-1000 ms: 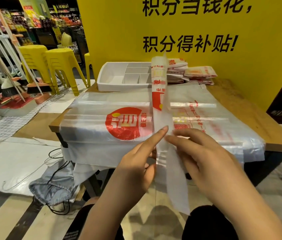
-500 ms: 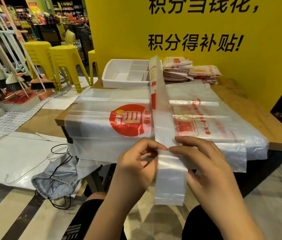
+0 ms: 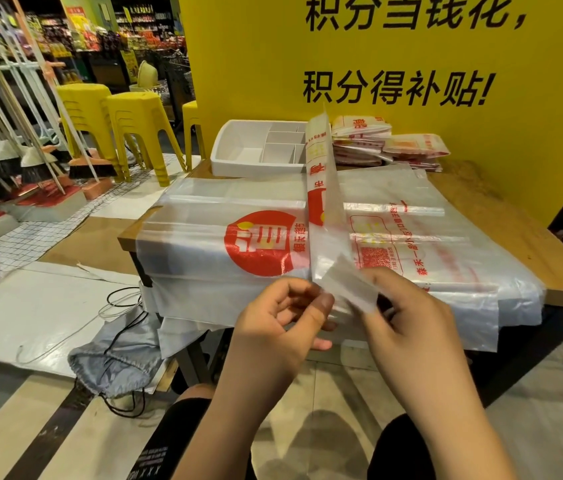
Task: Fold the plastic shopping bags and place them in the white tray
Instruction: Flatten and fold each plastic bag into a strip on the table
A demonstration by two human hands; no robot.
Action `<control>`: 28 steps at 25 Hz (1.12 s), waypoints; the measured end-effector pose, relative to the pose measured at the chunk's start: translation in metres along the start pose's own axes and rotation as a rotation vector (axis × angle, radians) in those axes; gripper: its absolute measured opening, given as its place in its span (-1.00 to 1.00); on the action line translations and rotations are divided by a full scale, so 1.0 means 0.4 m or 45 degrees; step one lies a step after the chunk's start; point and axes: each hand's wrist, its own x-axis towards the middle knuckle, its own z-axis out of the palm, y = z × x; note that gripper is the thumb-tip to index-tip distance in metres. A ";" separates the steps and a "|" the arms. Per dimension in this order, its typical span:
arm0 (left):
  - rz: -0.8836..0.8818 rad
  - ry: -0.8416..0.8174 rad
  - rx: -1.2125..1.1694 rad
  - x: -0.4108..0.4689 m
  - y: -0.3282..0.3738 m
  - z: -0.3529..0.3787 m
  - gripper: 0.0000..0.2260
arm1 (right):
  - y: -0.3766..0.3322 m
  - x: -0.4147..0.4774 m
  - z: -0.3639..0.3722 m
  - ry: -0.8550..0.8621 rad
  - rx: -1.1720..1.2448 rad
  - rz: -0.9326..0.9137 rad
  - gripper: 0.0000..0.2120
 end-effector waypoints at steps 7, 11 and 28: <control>0.033 0.028 0.044 -0.009 -0.004 0.010 -0.88 | -0.023 0.029 0.024 0.054 -0.190 0.153 -0.78; 0.035 0.006 0.085 -0.010 -0.007 0.012 -0.79 | -0.034 0.042 0.043 0.042 -0.273 0.122 -0.76; -0.065 0.066 -0.108 0.000 0.013 0.003 -0.77 | 0.059 -0.037 0.002 0.011 -0.292 -0.126 -0.48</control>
